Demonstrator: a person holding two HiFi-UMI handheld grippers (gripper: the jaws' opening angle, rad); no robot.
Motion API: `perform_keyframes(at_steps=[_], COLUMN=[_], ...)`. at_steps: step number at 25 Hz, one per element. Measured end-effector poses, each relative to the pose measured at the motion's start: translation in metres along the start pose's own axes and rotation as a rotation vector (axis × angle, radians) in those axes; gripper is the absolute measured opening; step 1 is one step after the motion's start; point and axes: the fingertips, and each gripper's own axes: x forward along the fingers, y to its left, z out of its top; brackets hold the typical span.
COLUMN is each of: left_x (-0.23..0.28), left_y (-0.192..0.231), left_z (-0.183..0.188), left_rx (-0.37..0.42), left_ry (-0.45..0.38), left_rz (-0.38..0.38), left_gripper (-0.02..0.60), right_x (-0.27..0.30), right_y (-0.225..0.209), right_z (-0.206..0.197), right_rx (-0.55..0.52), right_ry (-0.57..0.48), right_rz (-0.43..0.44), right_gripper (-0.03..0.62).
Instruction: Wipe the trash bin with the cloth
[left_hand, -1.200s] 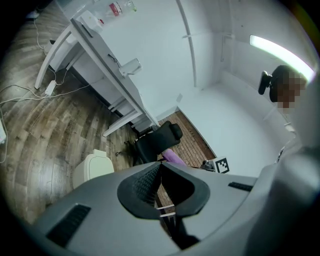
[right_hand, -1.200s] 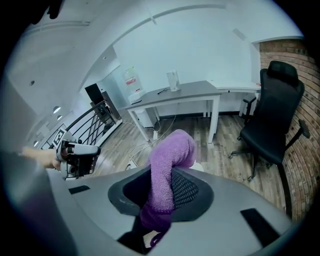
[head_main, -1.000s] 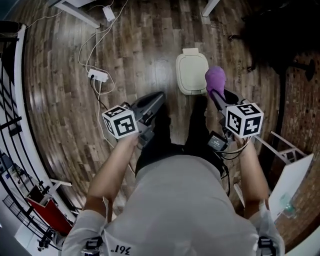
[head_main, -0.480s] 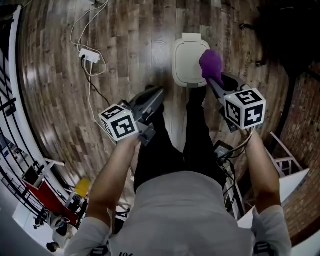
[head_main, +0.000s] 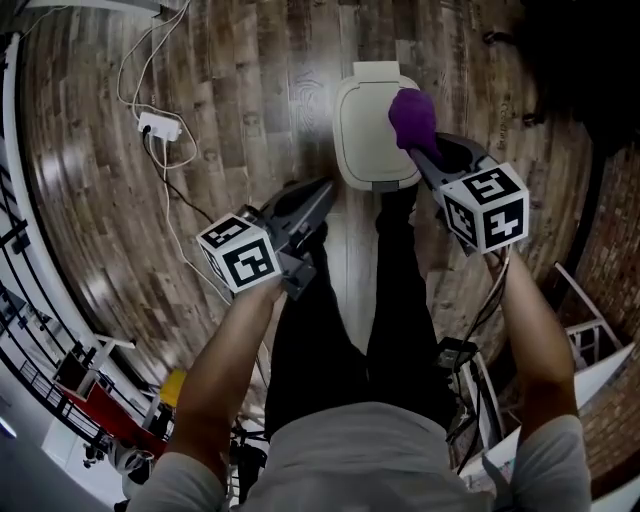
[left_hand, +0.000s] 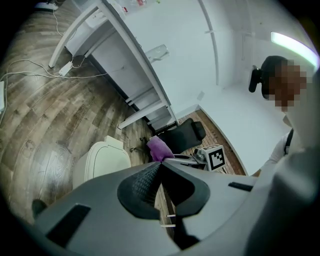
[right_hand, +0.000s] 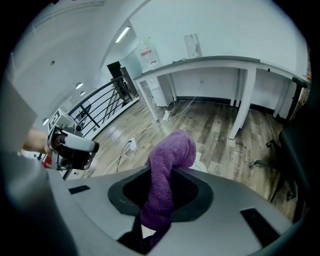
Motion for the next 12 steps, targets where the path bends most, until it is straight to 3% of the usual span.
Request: perform_keyframes(at_steps=[12], left_x=[0.036], left_y=[0.086], left_z=[-0.004], left_rx=[0.034], left_ry=[-0.006], left_rz=[0.056], left_gripper=[0.003], right_x=[0.113], right_y=[-0.04], right_z=[0.0], right_rx=[0.024], right_ry=[0.025], right_rz=[-0.038], right_gripper=[0.097])
